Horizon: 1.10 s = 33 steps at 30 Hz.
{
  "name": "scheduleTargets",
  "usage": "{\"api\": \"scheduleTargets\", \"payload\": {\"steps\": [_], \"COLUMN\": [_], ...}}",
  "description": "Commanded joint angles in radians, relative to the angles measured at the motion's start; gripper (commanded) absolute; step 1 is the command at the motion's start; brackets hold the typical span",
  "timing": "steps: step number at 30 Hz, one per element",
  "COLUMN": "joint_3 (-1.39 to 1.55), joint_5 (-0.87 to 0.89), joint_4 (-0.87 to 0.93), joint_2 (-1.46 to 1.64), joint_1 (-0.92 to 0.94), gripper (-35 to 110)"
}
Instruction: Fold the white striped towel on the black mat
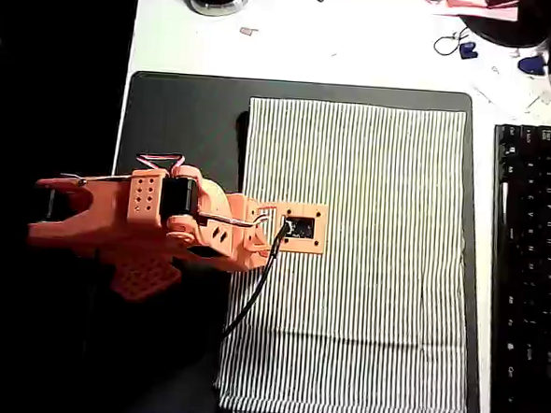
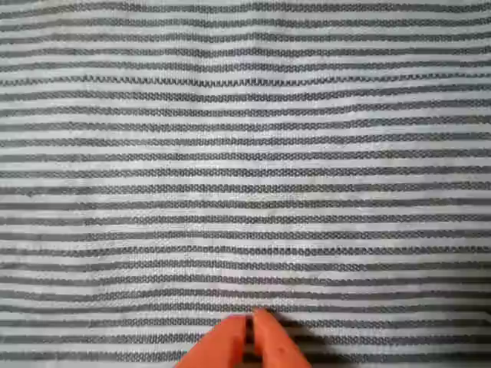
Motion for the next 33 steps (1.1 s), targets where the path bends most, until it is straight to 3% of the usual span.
{"api": "scheduleTargets", "payload": {"steps": [1, 21, 33], "joint_3": [0.014, 0.012, -0.121], "joint_5": [0.046, 0.012, 0.021], "joint_4": [-0.011, -0.009, 0.005], "joint_2": [0.008, -0.008, -0.169], "joint_1": [-0.017, -0.015, -0.054], "gripper": [0, 0, 0]}}
